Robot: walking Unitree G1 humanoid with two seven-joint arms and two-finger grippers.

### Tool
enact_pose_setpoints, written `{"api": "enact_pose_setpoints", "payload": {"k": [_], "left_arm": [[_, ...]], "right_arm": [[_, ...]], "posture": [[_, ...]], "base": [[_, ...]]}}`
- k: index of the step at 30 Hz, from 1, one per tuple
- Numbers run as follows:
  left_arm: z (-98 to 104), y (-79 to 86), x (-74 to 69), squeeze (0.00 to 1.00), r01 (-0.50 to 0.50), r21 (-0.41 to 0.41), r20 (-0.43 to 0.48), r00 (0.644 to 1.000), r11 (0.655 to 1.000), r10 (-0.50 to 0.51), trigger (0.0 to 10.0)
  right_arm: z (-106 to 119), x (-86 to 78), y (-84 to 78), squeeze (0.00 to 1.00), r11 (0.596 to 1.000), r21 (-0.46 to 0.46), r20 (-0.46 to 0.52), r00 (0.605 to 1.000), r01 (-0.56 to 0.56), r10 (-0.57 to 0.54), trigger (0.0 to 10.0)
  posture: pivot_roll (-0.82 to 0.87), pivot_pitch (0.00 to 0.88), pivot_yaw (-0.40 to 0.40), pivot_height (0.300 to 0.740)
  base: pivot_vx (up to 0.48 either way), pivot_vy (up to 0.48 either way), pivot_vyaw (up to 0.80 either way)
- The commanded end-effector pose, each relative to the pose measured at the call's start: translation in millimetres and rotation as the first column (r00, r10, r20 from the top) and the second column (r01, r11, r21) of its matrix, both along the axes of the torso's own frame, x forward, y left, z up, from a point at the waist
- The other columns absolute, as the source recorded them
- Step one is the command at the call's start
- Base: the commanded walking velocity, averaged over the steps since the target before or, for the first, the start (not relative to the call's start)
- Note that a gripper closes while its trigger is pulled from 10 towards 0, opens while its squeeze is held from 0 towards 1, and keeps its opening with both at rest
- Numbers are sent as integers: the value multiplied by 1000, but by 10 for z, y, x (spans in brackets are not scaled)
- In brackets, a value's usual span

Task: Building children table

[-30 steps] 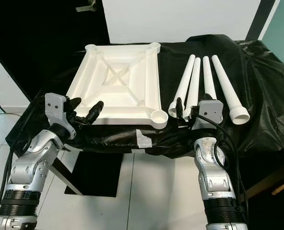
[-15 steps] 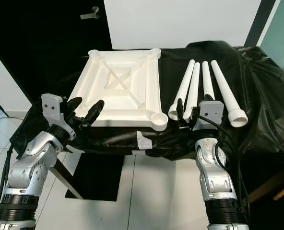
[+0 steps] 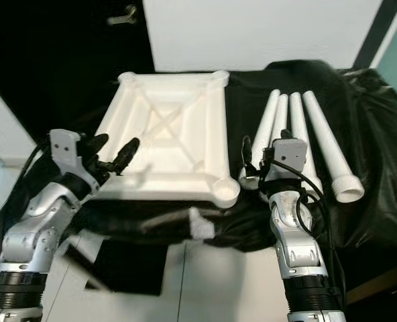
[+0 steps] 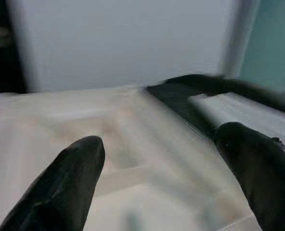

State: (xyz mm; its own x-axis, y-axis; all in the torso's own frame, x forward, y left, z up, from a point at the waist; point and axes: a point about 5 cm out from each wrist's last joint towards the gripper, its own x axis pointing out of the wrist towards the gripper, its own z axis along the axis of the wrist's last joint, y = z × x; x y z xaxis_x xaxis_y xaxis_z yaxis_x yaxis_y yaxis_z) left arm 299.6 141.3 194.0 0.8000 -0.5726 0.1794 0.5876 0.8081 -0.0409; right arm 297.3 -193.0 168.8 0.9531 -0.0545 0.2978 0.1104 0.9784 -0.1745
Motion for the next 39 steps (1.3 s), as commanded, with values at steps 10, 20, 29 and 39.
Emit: {"api": "enact_pose_setpoints", "payload": {"k": [10, 20, 29, 39], "left_arm": [[59, 85, -22, 0, -4, 1, 40, 999, 1000, 4, 10000], [81, 64, -52, 0, 55, -13, 39, 998, 998, -54, 10000], [97, -144, -223, 0, 259, 71, 22, 965, 963, -262, 10000], [97, -281, -304, 0, 388, 124, -12, 921, 913, -390, 10000]], "right_arm": [[47, 30, 124, 0, 999, 8, 15, 999, -39, 39, 10000], [31, 42, 119, 0, 999, 43, -5, 1000, -20, 20, 10000], [5, 88, -3, 0, 987, 133, -93, 993, 89, -77, 10000], [-51, 70, -195, 0, 946, 229, -261, 951, 228, -166, 10000]], "posture": [[-17, 0, 30, 740], [-17, 0, 34, 740], [-17, 0, 31, 740], [-33, 0, 33, 740]], "base": [[112, 0, 0], [0, 0, 0], [0, 0, 0], [0, 0, 0]]}}
